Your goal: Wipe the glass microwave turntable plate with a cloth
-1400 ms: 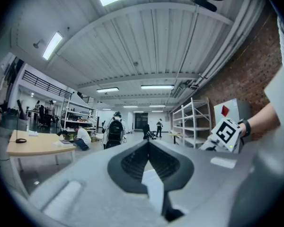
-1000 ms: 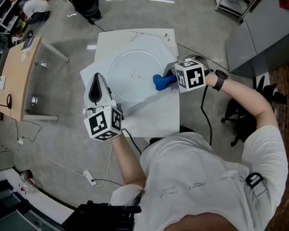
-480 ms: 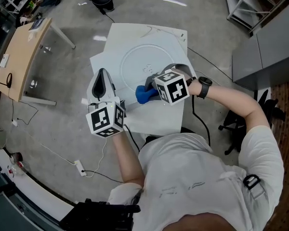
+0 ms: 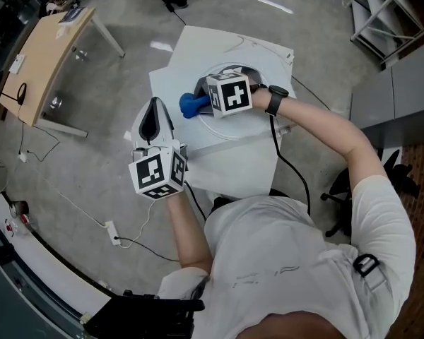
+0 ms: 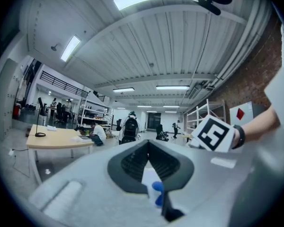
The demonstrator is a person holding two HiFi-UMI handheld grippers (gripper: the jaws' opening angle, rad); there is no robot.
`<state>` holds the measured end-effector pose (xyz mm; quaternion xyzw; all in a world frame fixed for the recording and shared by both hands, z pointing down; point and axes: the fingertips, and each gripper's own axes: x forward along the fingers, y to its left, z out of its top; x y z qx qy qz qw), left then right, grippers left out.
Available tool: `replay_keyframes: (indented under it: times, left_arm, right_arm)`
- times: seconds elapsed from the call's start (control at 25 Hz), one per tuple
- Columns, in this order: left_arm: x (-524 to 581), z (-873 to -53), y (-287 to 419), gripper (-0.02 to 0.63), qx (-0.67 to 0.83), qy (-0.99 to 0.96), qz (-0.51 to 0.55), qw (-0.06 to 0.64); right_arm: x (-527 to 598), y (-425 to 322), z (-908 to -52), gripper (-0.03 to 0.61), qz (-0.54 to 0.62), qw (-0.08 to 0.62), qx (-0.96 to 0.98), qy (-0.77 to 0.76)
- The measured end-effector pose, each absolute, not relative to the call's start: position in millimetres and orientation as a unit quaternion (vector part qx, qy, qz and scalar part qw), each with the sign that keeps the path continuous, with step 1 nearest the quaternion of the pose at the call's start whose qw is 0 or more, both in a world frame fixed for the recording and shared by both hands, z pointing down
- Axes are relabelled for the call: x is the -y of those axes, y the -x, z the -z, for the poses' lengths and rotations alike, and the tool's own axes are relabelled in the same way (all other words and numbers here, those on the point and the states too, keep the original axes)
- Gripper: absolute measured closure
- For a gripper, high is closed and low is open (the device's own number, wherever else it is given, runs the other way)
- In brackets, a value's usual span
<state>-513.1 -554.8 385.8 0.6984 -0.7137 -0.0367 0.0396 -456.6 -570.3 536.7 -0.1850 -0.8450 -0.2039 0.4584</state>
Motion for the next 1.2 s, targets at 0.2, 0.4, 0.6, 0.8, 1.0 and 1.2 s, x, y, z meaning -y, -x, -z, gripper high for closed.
replay_keyframes:
  times: [0.2,0.4,0.6,0.8,1.0,1.2]
  left_arm:
    - [551.8,-387.9,513.7,0.612,0.714,-0.698,0.029,0.042]
    - [555.4,-388.4,506.3,0.612,0.709,-0.704,0.023,0.043]
    - [563.7,-386.4,490.7,0.612,0.694,-0.718,0.022,0.04]
    - [574.3,-383.1,465.9,0.612,0.672,-0.74,0.022,0.035]
    - [584.6,-377.8,447.1,0.612,0.655,-0.755,0.023,0.031]
    - [590.8,-377.9,436.5,0.612,0.646,-0.763,0.019,0.033]
  right_arm:
    - [644.3,454.5,-542.6,0.514,0.19,0.473,0.854,0.106]
    - [703.1,412.2,-547.0,0.514,0.154,0.496,0.854,0.035]
    - [723.8,345.4,-546.7,0.515,0.136,0.525,0.84,-0.003]
    - [702.3,277.2,-547.1,0.515,0.128,0.558,0.82,-0.003]
    - [659.1,233.5,-539.6,0.514,0.115,0.567,0.816,0.017]
    - [612.5,223.0,-535.0,0.514,0.108,0.565,0.817,0.05]
